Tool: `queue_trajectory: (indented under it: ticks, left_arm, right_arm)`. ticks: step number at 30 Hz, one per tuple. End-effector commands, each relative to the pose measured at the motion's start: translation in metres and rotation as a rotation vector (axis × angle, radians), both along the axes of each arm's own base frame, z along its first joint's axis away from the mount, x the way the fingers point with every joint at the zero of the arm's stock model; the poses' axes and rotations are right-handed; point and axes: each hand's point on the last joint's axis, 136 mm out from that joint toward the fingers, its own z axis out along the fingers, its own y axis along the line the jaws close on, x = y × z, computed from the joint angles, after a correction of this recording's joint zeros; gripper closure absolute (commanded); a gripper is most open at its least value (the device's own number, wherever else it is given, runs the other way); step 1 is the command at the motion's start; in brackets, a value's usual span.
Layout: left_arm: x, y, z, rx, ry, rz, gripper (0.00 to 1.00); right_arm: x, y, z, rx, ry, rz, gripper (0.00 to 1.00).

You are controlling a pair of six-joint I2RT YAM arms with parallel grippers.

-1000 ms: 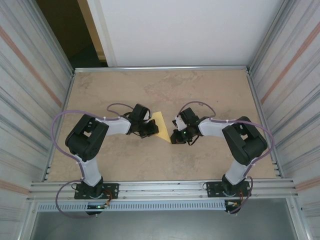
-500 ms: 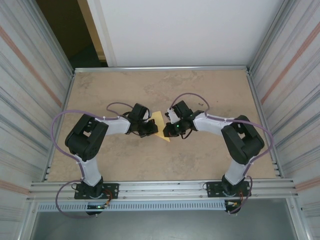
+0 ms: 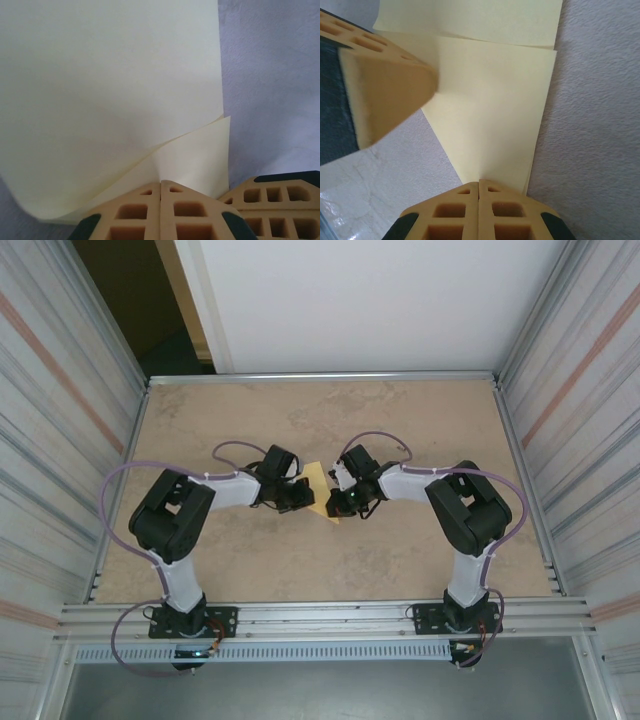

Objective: Fold a paper plane with a square sheet of paper (pick it up from the middle)
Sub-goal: Third fold the triangle at the center of the table.

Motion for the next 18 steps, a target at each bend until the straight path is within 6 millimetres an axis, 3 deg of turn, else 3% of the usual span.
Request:
queue_trajectory:
  ticks: [1, 10, 18]
  left_arm:
    - [0.004, -0.007, 0.028, 0.015, -0.089, 0.011, 0.94]
    - [-0.006, -0.026, 0.0, 0.071, -0.058, 0.036, 0.96]
    - [-0.009, 0.008, -0.029, 0.174, -0.049, 0.117, 0.96]
  right_arm:
    - [-0.014, -0.018, -0.028, -0.097, 0.07, -0.038, 0.97]
    - [-0.017, -0.023, -0.036, -0.119, 0.101, -0.071, 0.98]
    - [-0.024, -0.036, -0.048, -0.18, 0.141, -0.116, 0.98]
